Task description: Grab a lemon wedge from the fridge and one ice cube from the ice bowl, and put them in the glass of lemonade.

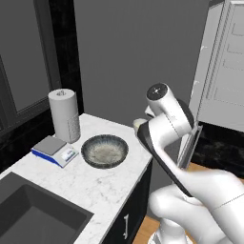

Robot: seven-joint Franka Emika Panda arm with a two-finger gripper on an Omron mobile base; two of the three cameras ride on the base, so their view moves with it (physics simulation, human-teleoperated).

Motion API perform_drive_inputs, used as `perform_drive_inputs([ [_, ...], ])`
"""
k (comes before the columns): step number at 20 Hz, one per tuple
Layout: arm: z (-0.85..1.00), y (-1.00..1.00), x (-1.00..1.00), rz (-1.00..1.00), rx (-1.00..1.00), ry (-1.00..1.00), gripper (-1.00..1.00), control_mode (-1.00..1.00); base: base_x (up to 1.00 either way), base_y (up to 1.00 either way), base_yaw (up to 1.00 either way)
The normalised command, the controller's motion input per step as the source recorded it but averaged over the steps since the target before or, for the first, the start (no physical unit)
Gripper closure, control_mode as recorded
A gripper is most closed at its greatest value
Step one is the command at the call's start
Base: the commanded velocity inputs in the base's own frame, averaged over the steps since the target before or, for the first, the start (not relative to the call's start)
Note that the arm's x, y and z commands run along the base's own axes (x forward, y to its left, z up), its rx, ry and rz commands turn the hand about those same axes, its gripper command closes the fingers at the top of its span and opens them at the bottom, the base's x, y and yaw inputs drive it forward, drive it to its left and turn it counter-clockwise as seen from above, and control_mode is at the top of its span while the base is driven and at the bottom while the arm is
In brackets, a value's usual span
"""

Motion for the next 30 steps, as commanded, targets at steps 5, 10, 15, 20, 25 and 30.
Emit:
perform_drive_inputs([
  [5, -0.08, 0.01, 0.22, -0.02, -0.01, -0.04, 1.00, -1.00, 0.00, 0.00, 0.00],
  [10, -0.30, 0.20, 0.48, -0.04, 0.00, -0.05, 1.00, -1.00, 0.00, 0.00, 0.00],
  [15, -0.34, 0.29, 0.81, 0.00, 0.00, 0.00, 1.00, -1.00, 0.00, 0.00, 0.00],
  [20, -0.23, 0.22, 0.77, 0.00, 0.00, 0.02, 1.00, -1.00, 0.00, 0.00, 0.00],
  [25, -0.04, 0.01, 0.61, 0.00, 0.00, 0.08, 1.00, -1.00, 0.00, 0.00, 0.00],
  [30, -0.19, 0.00, 0.50, 0.00, 0.00, 0.06, 1.00, -1.00, 0.00, 0.00, 0.00],
])
